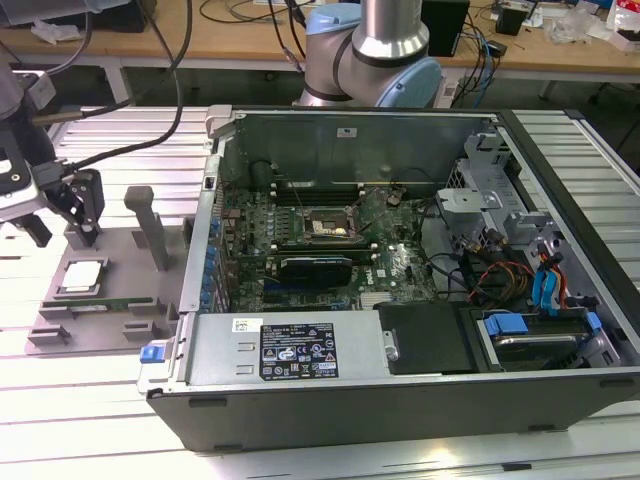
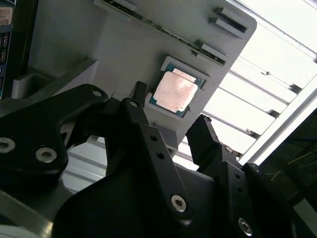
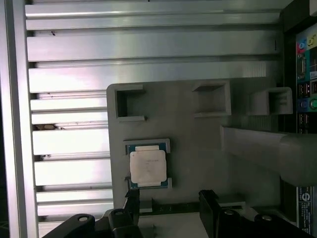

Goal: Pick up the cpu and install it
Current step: 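Pick up the cpu and move it towards the insertion slot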

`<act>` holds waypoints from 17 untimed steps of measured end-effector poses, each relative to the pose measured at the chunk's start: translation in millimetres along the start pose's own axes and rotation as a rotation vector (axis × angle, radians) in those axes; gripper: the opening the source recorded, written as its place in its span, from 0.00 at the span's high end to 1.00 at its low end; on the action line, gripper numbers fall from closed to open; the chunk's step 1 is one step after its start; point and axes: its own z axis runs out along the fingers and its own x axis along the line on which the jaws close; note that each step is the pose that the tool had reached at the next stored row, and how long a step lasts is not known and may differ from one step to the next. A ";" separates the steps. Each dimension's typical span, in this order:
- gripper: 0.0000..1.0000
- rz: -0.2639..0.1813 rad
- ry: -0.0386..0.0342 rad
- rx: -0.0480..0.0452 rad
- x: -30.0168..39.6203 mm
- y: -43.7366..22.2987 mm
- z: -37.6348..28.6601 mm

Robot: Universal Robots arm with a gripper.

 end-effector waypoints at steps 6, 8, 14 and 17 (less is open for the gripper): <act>0.40 0.000 0.0000 0.0000 0.1 0.1 4.4; 0.40 0.000 0.0001 0.0000 0.2 0.1 6.4; 0.40 0.000 0.0001 0.0000 0.3 0.2 10.3; 0.40 0.000 0.0001 0.0001 0.3 0.3 11.4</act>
